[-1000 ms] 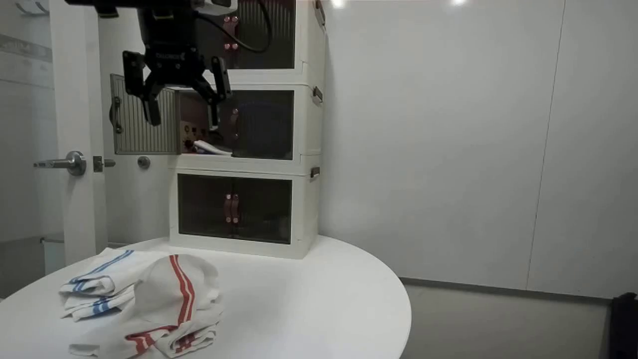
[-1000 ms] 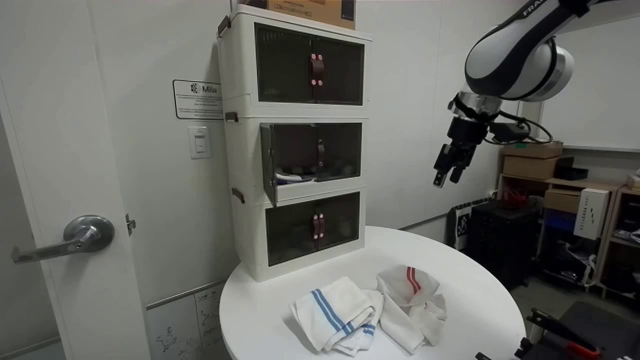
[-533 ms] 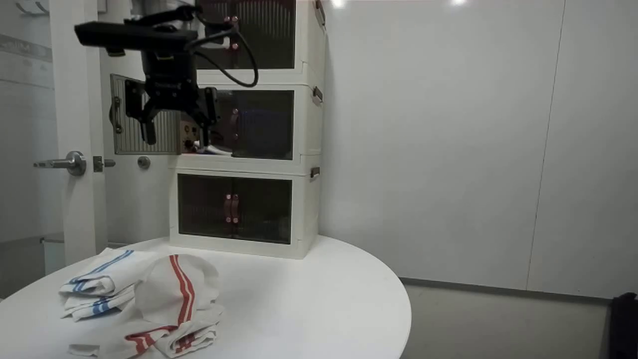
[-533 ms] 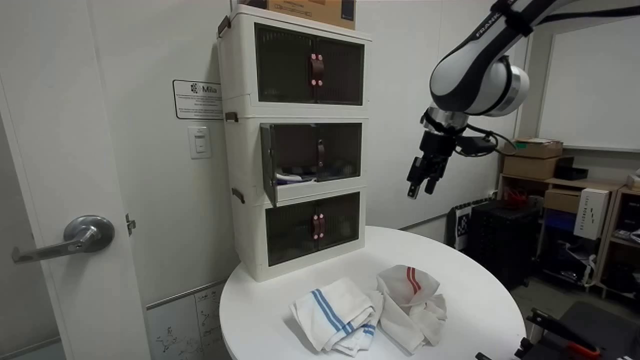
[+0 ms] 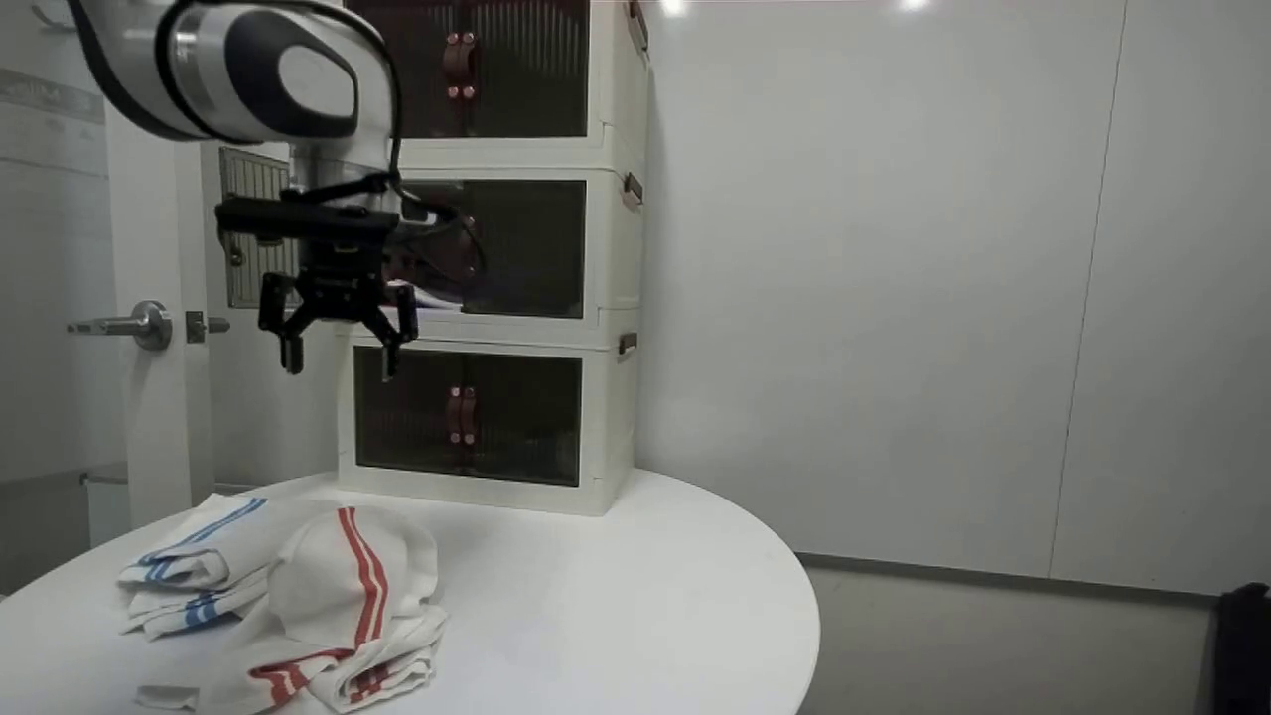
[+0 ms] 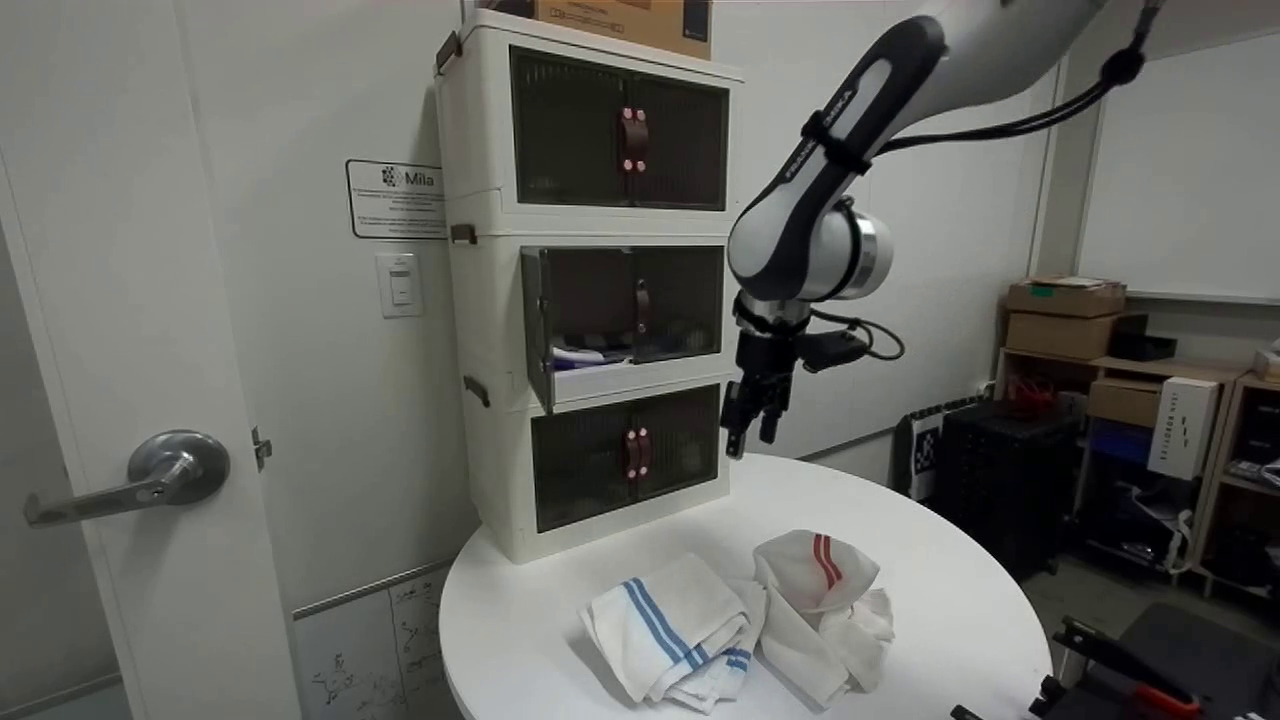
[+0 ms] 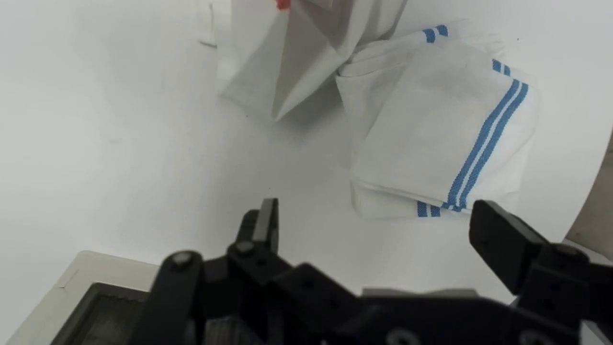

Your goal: Place one white and blue towel inside the open cabinet

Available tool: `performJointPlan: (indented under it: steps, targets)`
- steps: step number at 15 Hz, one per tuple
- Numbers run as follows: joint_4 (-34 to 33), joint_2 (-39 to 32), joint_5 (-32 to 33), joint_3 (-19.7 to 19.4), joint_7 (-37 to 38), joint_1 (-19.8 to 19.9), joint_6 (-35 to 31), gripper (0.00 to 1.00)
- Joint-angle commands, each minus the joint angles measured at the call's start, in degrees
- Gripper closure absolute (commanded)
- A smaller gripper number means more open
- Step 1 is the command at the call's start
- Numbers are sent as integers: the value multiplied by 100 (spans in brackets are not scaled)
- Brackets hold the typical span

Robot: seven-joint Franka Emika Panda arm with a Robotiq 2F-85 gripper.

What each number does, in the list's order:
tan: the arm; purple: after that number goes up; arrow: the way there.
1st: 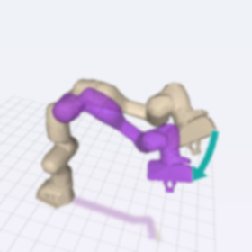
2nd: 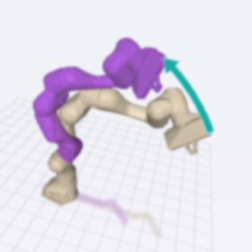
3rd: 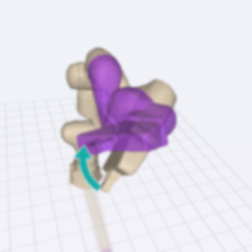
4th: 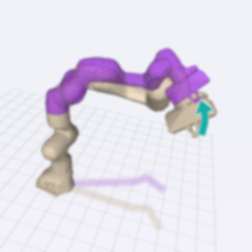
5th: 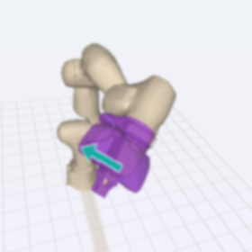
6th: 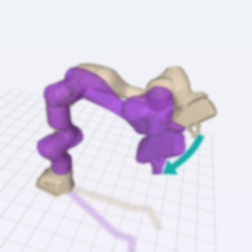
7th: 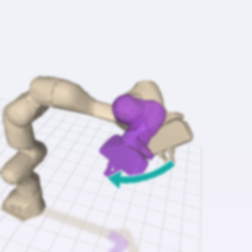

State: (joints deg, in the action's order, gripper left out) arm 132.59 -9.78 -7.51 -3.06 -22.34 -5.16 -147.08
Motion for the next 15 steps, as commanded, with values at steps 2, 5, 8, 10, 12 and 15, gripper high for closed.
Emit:
performJointPlan:
  steps: [2,5,8,10,12,15]
  targets:
    - [-1255,-1363,331,487,368,131,168,0]
    - [-1738,-1964,532,629,656,96,249,0]
    - [-2120,-2466,722,676,980,-2,468,0]
    - [-2310,-2725,855,694,1118,-78,611,0]
    - [-2483,-2968,972,698,1256,-167,700,0]
    - [-2708,-3306,1130,671,1494,-331,739,0]
